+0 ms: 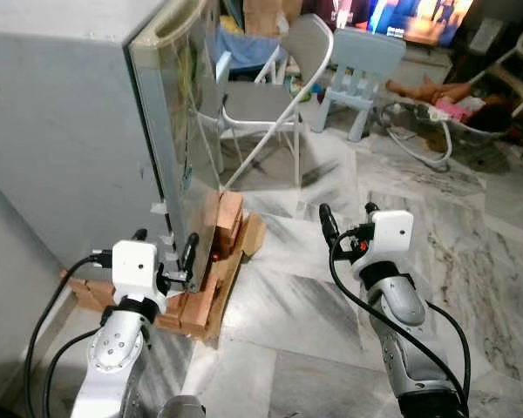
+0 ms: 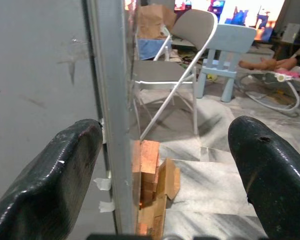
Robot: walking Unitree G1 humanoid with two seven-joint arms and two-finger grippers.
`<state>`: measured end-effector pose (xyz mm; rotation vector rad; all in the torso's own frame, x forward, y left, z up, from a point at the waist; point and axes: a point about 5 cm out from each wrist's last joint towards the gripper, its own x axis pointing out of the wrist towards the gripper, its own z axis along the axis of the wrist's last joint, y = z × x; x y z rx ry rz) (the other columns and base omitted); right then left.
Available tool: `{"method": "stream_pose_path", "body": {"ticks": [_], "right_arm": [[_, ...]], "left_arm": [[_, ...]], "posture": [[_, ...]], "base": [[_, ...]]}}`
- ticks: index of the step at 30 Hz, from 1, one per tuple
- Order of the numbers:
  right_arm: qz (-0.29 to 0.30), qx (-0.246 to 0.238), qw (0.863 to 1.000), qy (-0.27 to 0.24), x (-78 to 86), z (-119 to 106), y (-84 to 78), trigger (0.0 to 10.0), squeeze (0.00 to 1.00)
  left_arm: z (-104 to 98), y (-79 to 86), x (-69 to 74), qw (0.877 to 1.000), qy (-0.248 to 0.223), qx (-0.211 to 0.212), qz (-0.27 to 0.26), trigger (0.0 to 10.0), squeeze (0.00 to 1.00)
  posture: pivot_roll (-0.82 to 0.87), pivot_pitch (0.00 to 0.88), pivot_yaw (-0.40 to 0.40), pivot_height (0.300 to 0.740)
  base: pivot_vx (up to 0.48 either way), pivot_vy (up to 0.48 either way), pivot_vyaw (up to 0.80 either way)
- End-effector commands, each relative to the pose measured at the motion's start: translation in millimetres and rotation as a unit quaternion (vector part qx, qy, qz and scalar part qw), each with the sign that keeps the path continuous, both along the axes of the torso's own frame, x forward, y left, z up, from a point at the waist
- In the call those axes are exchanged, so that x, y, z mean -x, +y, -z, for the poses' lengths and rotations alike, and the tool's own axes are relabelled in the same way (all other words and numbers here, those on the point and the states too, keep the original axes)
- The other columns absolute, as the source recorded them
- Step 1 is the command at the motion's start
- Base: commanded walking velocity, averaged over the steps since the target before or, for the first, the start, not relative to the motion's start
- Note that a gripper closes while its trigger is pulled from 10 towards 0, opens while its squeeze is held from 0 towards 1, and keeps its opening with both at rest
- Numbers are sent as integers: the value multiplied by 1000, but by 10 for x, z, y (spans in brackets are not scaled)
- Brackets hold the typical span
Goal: Restocking fridge
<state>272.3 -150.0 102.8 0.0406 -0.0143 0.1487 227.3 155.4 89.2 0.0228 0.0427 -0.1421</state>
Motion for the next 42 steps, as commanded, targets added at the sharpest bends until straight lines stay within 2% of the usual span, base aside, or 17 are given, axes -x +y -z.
{"method": "stream_pose_path", "body": {"ticks": [1, 11, 16, 27, 33, 35, 36, 39, 42], "right_arm": [[4, 5, 1000, -6, -5, -28, -43, 10000, 0], [2, 5, 1000, -3, -10, -21, -42, 10000, 0], [-1, 8, 1000, -3, -5, -15, -33, 10000, 0], [-3, 7, 1000, -1, 4, -11, -31, 10000, 0], [-14, 12, 1000, -6, 44, -21, 17, 10000, 0], [-19, 14, 1000, -10, 64, -36, 50, 10000, 0], [-19, 14, 1000, -10, 65, -37, 53, 10000, 0], [-17, 13, 1000, -12, 75, -49, 45, 10000, 0], [-15, 13, 1000, -13, 84, -62, 37, 10000, 0]], "left_arm": [[-57, -42, -2, 1000, -14, 6, 14, 10000, 0], [-50, -68, 5, 1000, -10, 11, 21, 10000, 0], [-37, -10, -7, 1000, -9, 4, -15, 10000, 0], [-26, 307, -52, 992, -9, -10, -129, 10000, 0], [-108, 393, -214, 988, -29, -33, -151, 10000, 0], [-158, 447, -330, 987, -38, -34, -155, 10000, 0], [-163, 449, -335, 987, -39, -34, -155, 10000, 0], [-203, 496, -492, 986, -43, -46, -157, 10000, 0], [-208, 563, -588, 982, -41, -62, -175, 10000, 0]], "posture": [[153, 0, -81, 740], [152, 0, -83, 740], [151, 0, -84, 740], [147, 0, -82, 740], [139, 0, -79, 740], [126, 6, -63, 740], [126, 6, -63, 740], [119, 20, -50, 740], [115, 26, -42, 740]], "base": [[330, 0, 0], [436, 0, -542], [105, 0, 0], [0, 0, 0], [0, 0, 0], [0, 0, 0], [0, 0, 0], [0, 0, 0], [0, 0, 0]]}}
